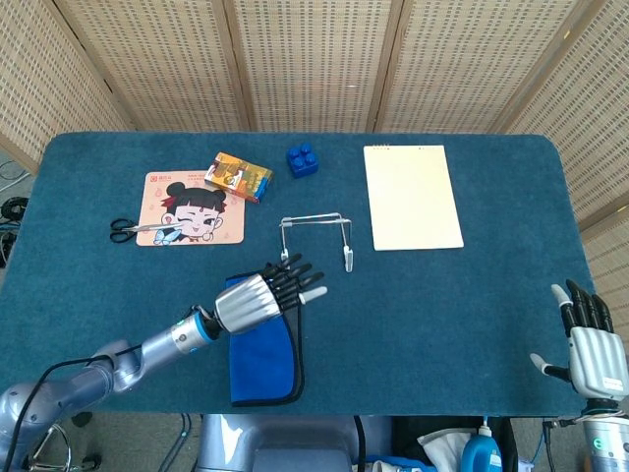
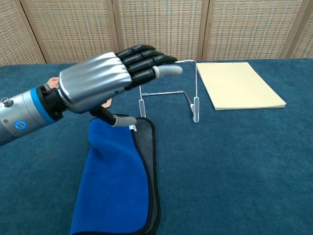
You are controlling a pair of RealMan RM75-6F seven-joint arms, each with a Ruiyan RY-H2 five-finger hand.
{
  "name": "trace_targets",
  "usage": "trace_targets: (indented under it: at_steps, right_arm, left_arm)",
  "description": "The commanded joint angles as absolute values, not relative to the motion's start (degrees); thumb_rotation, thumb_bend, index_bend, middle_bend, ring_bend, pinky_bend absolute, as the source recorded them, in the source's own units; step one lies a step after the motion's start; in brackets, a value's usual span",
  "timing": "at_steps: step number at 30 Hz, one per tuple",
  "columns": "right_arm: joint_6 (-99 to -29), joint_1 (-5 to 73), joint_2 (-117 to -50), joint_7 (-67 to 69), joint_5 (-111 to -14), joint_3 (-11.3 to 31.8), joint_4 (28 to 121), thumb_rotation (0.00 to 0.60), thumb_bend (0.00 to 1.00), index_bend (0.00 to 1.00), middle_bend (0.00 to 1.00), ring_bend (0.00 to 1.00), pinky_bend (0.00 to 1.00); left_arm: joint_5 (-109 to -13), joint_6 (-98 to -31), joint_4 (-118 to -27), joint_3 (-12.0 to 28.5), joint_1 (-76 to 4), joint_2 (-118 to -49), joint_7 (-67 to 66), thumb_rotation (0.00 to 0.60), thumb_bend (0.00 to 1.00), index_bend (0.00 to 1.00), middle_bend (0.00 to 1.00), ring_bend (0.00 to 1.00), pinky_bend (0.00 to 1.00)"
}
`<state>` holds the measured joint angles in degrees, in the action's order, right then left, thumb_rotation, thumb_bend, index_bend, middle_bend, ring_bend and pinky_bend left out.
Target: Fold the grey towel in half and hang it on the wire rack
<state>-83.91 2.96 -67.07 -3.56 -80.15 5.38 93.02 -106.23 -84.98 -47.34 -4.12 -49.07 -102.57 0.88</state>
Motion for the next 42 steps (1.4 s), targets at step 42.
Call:
trace_targets:
  at_steps: [42]
  right_arm:
    - [-82.8, 3.4, -67.7, -6.2, -79.4, 5.1, 93.5, 0.600, 0.00, 0.00, 0.00, 0.00, 0.00]
  left_arm:
    - [-69.9, -42.9, -72.4, 6.4, -46.3, -86.7, -2.1, 0.576, 0.32, 0.44, 0.00, 0.00, 0.00]
